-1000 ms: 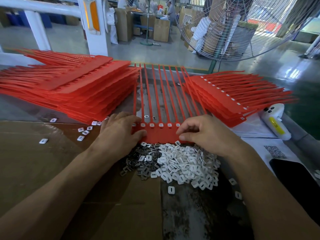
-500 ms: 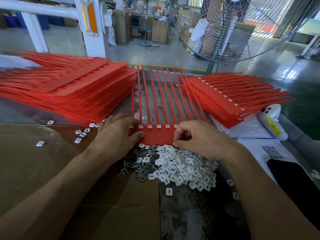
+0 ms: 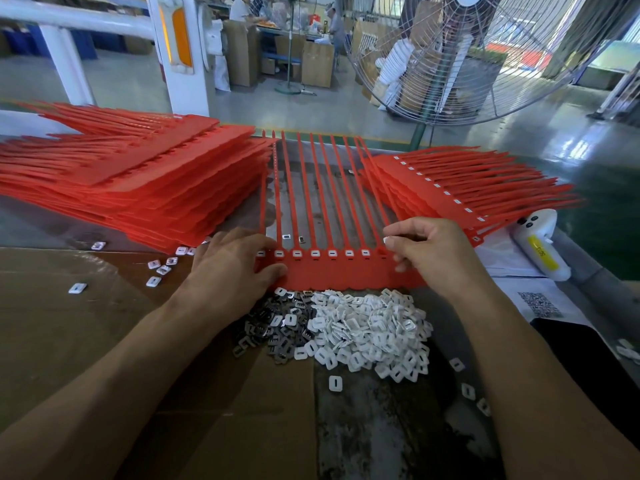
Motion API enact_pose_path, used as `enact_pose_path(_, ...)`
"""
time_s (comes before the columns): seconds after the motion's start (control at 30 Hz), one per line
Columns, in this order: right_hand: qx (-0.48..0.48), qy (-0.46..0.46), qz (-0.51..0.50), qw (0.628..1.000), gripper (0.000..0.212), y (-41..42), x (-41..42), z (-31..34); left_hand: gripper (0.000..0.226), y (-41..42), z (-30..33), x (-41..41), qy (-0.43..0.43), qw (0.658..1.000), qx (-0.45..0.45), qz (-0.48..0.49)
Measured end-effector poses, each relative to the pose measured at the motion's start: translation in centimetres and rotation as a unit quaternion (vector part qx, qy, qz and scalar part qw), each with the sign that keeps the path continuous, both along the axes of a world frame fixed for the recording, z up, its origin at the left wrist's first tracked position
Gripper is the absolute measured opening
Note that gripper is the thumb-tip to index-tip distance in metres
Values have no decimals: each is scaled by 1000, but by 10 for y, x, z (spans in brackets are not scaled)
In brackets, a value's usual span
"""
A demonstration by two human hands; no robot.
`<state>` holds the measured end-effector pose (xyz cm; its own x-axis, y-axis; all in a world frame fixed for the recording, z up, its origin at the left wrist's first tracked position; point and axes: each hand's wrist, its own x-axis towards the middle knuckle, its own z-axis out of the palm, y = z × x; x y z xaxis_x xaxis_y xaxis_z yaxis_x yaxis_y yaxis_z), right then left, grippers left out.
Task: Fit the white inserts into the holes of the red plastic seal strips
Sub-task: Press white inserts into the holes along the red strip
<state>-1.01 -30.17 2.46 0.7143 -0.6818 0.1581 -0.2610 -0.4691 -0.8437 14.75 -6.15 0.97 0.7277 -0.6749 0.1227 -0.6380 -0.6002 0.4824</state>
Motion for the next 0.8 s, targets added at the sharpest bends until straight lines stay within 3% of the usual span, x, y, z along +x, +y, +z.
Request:
enact_pose_path(0.23,15,-1,-16,1000,12,-5,3,-6,50,0,2,-1,2,1000,3,-1)
enact_pose_path(0.8,-80,99,-41,991,12,2,10,-8,50,1,-1,0,-2,1000,3,-1)
